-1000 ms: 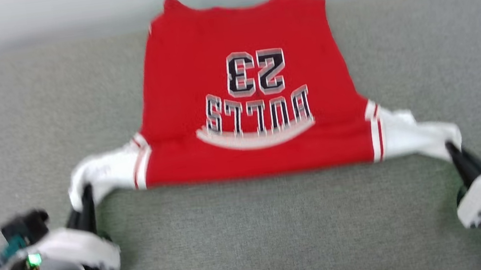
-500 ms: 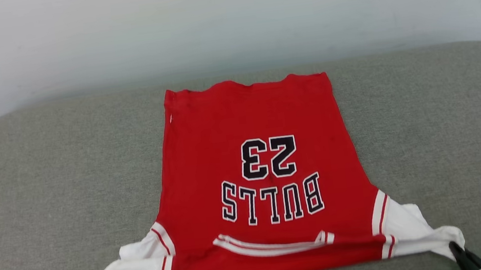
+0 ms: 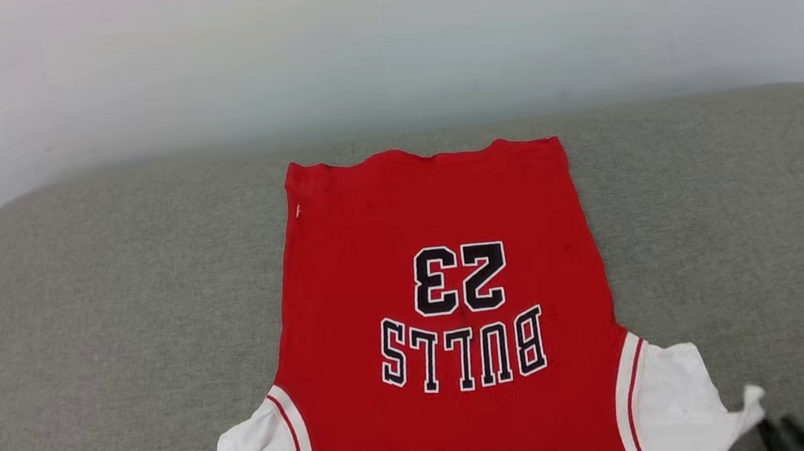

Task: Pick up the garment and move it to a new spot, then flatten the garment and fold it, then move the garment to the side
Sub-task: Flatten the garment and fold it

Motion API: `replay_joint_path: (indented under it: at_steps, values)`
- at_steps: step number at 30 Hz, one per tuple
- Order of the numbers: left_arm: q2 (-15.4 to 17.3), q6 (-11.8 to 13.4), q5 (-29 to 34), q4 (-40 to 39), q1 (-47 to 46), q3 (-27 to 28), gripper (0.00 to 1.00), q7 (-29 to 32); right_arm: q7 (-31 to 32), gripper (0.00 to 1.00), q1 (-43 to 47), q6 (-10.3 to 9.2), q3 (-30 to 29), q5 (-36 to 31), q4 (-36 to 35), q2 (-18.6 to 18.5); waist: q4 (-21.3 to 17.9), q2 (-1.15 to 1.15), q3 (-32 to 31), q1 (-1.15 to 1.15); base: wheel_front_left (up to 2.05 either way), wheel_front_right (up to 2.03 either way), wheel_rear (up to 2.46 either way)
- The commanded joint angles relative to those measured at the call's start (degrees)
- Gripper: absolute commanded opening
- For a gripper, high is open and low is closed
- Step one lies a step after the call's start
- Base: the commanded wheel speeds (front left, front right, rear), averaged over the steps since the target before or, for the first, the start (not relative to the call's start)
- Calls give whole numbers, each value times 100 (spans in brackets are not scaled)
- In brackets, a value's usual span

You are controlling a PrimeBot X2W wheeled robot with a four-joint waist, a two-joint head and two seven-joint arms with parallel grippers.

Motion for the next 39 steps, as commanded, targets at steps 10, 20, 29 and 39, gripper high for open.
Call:
replay_joint_path:
  at_steps: [10, 20, 29, 39]
  values:
    - [-27, 113, 201, -656, -355, -175, 0, -20, 286, 100, -1785, -8, -759, -203, 696, -458, 342, -1, 523, 1, 0, 0, 0]
    - [-178, 84, 456, -1357, -914, -503, 0, -28, 1236, 100, -3984, -8, -645, -66, 1827, -961, 1024, -1, 1421, 1, 0, 0, 0]
    - [-361, -33, 577, -1742, -1467, -789, 0, -39, 2341, 100, -5686, -8, -370, -259, 2461, -1345, 1558, -1, 2229, 1, 0, 0, 0]
    - [-560, -174, 668, -1982, -1851, -1096, 0, -120, 2929, 100, -6950, -8, -188, -720, 2856, -1532, 2038, -1, 2869, 1, 0, 0, 0]
